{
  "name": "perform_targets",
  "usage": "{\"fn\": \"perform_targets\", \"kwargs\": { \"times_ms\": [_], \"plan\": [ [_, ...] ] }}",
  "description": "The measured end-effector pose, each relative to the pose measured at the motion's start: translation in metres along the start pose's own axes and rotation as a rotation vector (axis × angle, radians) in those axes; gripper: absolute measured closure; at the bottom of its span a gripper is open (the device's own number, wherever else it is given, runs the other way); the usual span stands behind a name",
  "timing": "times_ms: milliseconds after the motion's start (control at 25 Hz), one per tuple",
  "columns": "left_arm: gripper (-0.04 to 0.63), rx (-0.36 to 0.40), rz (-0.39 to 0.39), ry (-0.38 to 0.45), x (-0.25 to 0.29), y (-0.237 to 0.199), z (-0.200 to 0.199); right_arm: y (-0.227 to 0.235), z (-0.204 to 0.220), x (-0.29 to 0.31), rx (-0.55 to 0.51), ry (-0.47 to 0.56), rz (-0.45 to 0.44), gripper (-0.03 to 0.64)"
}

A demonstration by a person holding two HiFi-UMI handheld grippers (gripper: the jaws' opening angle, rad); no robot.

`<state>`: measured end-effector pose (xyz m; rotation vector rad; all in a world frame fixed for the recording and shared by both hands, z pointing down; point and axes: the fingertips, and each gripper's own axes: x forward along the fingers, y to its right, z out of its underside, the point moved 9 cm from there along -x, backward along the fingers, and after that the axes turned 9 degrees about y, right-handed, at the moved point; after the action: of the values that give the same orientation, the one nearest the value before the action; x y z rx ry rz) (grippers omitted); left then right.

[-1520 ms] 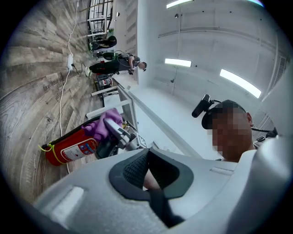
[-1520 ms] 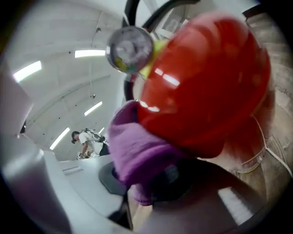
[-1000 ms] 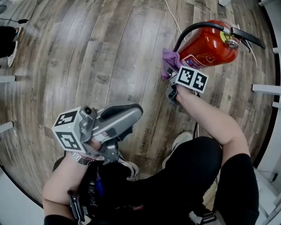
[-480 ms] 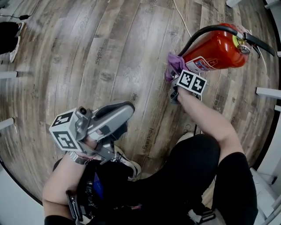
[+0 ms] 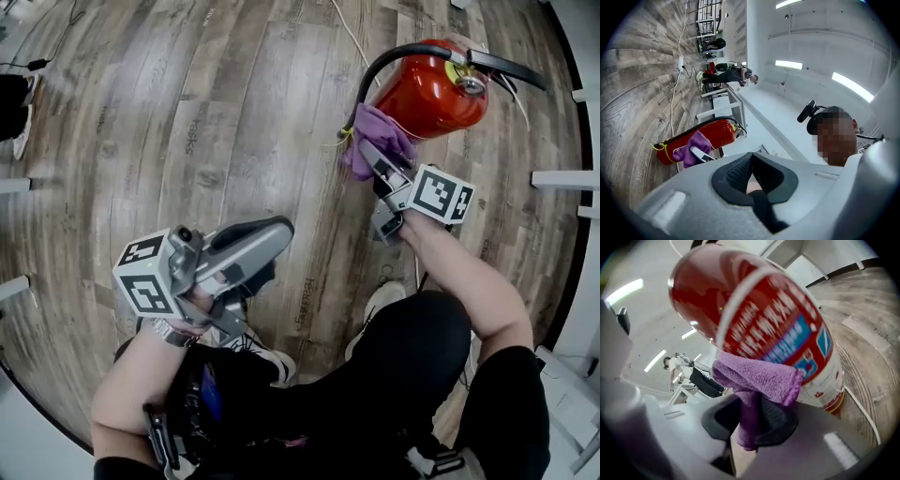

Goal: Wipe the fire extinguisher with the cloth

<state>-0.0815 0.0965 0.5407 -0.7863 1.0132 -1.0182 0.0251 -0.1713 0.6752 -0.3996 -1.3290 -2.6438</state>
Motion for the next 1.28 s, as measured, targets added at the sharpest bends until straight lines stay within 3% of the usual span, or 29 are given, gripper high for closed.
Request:
{"fn": "perform_targets", "kwargs": {
  "times_ms": [240, 480, 560, 640, 840, 960, 1080, 1280],
  "plan": [
    [0.598, 0.031, 0.028, -0.051, 0.031, 0.001, 0.012, -0.061, -0.062, -0.054, -0.110, 0.067, -0.154, 0.540],
    [0.598, 0.035, 0.038, -0.089, 0.055, -0.001, 0.024, -0.116, -0.123, -0.116, -0.353, 0.057, -0.221, 0.540],
    [0.598, 0.035, 0.040, -0.098, 0.059, 0.000, 0.026, -0.148, -0.148, -0.129, -0.599, -0.002, -0.224, 0.540],
    [0.598, 0.037, 0.043, -0.106, 0.063, 0.001, 0.028, -0.186, -0.175, -0.134, -0.981, -0.109, -0.185, 0.538],
    [0.598, 0.040, 0.066, -0.099, 0.067, 0.005, 0.030, -0.234, -0.204, -0.112, -1.949, -0.466, 0.133, 0.538],
    [0.598, 0.039, 0.076, -0.094, 0.068, 0.010, 0.027, -0.237, -0.195, -0.079, -2.427, -0.625, 0.192, 0.538],
    [0.598, 0.038, 0.095, -0.087, 0.070, 0.014, 0.026, -0.233, -0.182, -0.048, -2.704, -0.832, 0.126, 0.540],
    [0.598, 0.036, 0.108, -0.079, 0.069, 0.017, 0.024, -0.225, -0.171, -0.022, -2.802, -1.157, -0.006, 0.540]
  ]
}}
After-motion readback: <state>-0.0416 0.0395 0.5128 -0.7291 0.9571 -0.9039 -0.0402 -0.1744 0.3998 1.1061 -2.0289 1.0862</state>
